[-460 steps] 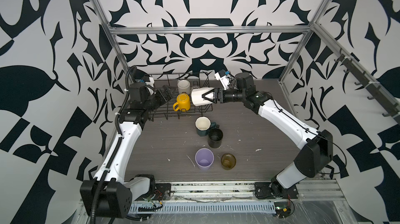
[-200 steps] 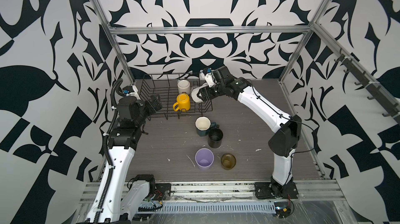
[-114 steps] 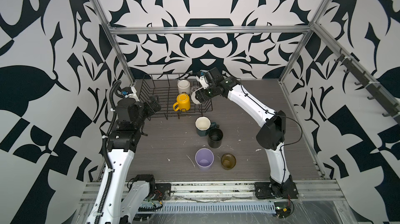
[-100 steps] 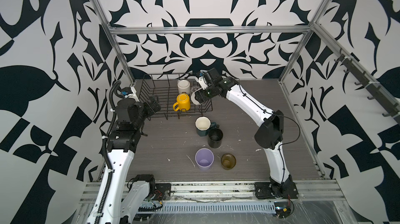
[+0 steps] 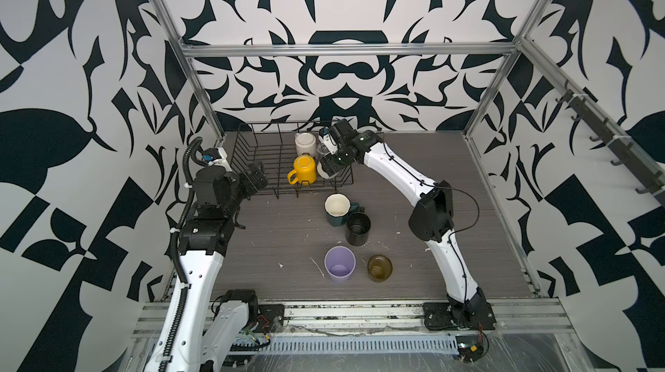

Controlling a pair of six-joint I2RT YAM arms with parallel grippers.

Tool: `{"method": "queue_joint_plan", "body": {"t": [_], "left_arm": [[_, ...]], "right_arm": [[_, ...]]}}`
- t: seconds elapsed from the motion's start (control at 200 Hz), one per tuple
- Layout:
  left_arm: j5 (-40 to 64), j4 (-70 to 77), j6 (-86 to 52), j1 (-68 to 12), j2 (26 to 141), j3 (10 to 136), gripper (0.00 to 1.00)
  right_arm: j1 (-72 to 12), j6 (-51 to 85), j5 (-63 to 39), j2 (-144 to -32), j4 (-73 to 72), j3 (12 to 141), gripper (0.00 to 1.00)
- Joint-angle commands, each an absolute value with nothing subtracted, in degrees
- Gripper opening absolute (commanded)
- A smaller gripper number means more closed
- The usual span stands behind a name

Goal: Load cups into a dish rack
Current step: Place the cup upside down at the dish rack.

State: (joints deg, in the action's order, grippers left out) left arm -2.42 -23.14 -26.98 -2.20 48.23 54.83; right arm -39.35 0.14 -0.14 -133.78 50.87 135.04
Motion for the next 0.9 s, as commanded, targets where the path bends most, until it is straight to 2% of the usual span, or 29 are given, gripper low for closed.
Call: {"method": "queue_joint_plan", "body": {"t": [0.0,0.335,0.425,0.5,0.605,0.725,0.895], "left_arm": [[-3.2,-24.7,-26.7,-1.8,47.3,54.1,0.99],[-3.4,-25.2,-26.7,-1.7,46.8,54.1,0.99],[-3.4,-25.4,-26.7,-1.6,46.7,54.1,0.99],[-3.6,-25.6,-26.7,-1.5,46.5,54.0,0.99],[-3.6,-25.6,-26.7,-1.5,46.3,53.8,0.99],[-3.7,-25.8,-26.7,-1.4,46.3,53.9,0.99],[-3.6,-25.8,-26.7,-1.4,46.3,53.8,0.99]], "right_arm": [[-39.9,-1.1,1.3,-132.0,49.0,139.3,0.00],[-40.2,-1.8,1.8,-136.2,50.5,141.4,0.00],[-40.3,-1.8,1.8,-136.9,50.8,141.5,0.11],[-40.4,-1.9,1.6,-137.4,51.0,141.6,0.26],[-40.6,-1.9,1.3,-138.2,51.9,142.2,0.43],[-40.7,-2.0,1.4,-139.6,53.2,143.7,0.49],[-40.8,-2.4,1.6,-140.7,55.2,146.1,0.50]]}}
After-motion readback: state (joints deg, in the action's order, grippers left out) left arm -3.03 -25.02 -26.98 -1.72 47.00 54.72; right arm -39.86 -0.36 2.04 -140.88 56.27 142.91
